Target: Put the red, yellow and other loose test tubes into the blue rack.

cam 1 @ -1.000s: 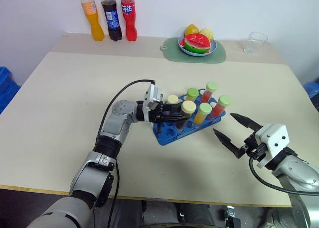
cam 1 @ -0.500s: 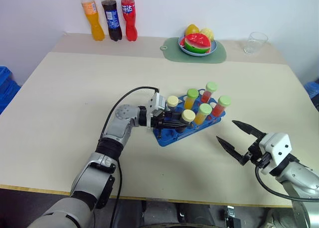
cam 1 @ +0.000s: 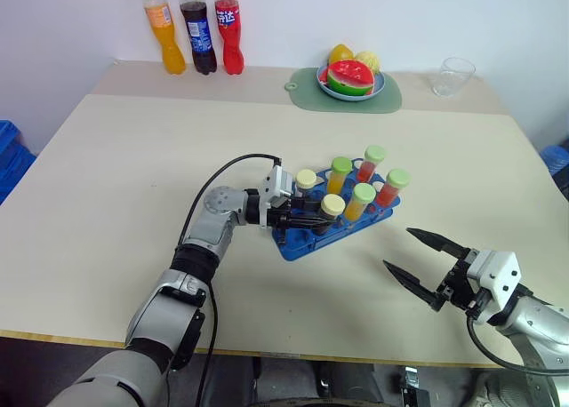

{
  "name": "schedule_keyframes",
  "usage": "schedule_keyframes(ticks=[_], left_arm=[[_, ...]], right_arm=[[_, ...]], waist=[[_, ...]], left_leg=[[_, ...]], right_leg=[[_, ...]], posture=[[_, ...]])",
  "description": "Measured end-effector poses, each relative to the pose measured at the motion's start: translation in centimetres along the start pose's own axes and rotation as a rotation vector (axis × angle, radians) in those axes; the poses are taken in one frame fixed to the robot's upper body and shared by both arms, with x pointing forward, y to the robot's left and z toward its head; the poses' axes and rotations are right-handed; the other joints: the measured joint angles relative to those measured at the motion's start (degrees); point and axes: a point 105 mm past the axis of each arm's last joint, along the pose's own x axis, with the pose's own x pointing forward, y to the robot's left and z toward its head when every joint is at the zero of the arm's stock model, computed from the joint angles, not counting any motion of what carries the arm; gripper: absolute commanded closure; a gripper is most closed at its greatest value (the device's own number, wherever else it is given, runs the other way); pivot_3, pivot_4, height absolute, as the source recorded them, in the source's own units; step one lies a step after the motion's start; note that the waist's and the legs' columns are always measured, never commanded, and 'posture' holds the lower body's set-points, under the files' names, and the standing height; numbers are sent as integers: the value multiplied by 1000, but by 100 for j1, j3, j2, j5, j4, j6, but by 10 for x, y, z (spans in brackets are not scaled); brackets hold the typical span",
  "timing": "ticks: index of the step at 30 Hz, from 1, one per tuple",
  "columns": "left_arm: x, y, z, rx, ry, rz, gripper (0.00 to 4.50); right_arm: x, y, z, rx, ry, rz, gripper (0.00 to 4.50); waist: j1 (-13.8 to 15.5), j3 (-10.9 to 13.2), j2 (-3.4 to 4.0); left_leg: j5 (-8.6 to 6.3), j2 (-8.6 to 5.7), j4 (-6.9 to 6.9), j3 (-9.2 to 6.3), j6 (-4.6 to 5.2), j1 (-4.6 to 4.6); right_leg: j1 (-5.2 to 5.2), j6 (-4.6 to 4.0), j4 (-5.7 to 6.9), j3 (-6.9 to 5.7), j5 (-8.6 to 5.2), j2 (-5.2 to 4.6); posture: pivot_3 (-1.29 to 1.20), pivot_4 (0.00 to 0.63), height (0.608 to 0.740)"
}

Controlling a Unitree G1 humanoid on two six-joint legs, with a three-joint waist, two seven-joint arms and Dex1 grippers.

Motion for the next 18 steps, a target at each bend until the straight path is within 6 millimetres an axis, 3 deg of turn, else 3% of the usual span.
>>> schedule_keyframes(ticks=[9, 10, 15, 18], left_arm=[[-4, 2, 0, -12, -2, 10, 3774], [-5, 2, -1, -33, -5, 13, 2758], [-23, 4, -9, -95, 25, 62, 536], [-25, 2, -9, -91, 9, 91, 536]], right_arm=[[7, 7, 4, -7, -25, 75, 793], [8, 8, 4, -6, -28, 80, 793], [10, 6, 2, 1, -29, 84, 793], [13, 5, 4, -8, -41, 86, 793]], waist=[[-15, -1, 0], [-17, -1, 1], [-11, 1, 4], [8, 1, 3]], left_leg=[[0, 2, 0, -1, 0, 4], [0, 3, 0, -1, 0, 4], [0, 5, -3, -2, 0, -7], [0, 3, -2, -2, 0, -8]], right_leg=[[1, 0, 2, 2, 0, 1], [1, 0, 2, 1, 0, 2], [-13, 0, 5, 2, 0, 4], [-11, 0, 3, 2, 0, 1]], posture=[[0, 150, 740], [0, 150, 740], [0, 150, 740], [0, 150, 740]])
